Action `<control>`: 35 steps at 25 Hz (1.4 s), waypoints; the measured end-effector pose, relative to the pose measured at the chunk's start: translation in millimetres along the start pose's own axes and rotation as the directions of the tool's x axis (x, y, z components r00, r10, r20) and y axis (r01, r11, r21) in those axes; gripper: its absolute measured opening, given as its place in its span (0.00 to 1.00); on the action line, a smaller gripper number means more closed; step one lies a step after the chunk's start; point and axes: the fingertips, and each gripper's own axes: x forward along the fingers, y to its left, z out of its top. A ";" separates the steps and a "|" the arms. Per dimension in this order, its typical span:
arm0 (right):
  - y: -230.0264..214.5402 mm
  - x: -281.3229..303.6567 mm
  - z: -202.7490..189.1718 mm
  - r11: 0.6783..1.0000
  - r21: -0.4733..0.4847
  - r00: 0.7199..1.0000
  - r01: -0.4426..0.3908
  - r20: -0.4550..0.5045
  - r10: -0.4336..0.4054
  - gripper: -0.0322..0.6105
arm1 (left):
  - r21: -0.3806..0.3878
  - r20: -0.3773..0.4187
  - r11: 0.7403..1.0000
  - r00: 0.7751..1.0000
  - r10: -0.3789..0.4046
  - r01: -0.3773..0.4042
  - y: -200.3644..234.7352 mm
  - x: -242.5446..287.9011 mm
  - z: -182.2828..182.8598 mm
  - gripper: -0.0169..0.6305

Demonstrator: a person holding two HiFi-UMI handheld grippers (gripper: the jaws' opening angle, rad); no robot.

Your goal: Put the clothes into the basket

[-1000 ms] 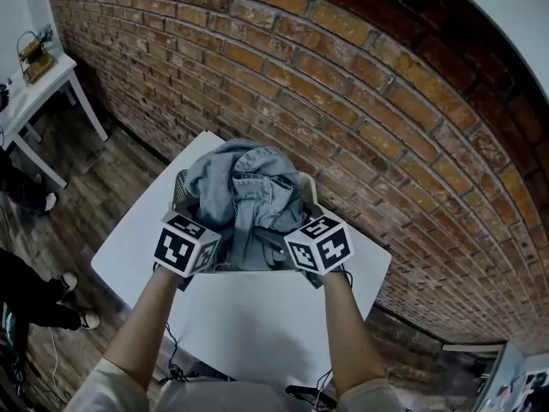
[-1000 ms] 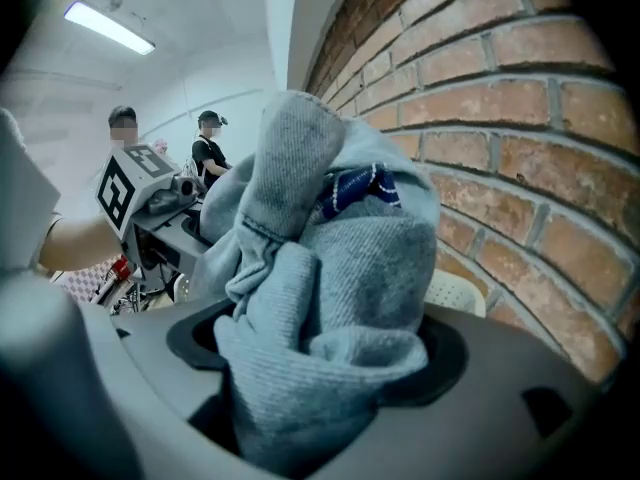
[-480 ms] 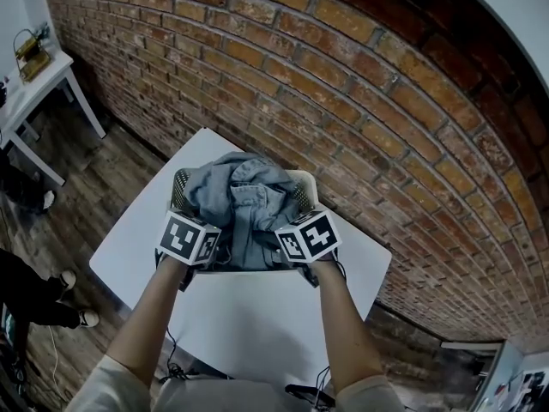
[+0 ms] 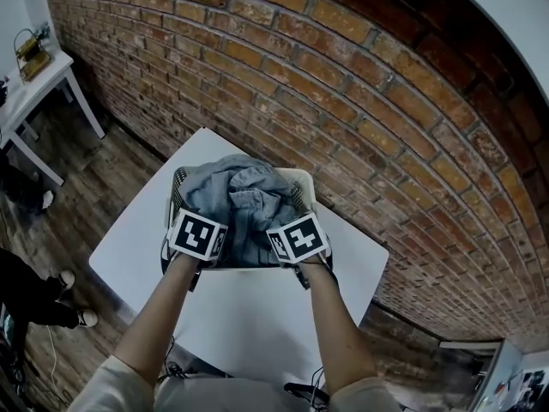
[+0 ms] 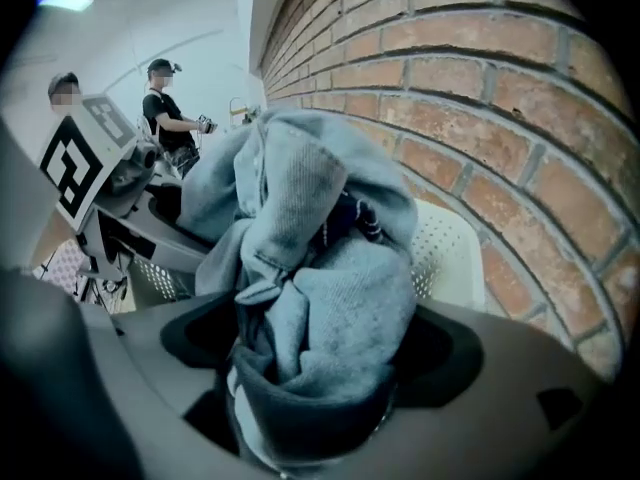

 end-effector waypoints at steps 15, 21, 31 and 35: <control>14.4 -59.4 48.7 0.996 0.065 0.906 0.056 0.416 -0.078 0.74 | 0.078 0.490 0.965 0.853 0.180 -0.249 -1.7 -93.2 55.3 0.61; 23.4 -83.1 61.4 0.990 0.051 0.814 0.131 0.564 -0.137 0.58 | 0.082 0.613 0.975 0.782 0.115 -0.208 -16.2 -113.0 64.9 0.50; 53.1 -147.5 72.1 0.990 0.080 0.594 0.113 0.794 -0.132 0.08 | 0.087 0.741 0.973 0.666 0.080 -0.213 -54.4 -156.9 68.0 0.04; 66.4 -170.5 70.5 0.988 0.078 0.550 0.134 0.823 -0.140 0.06 | 0.110 0.769 0.967 0.637 0.063 -0.229 -75.7 -178.1 65.1 0.04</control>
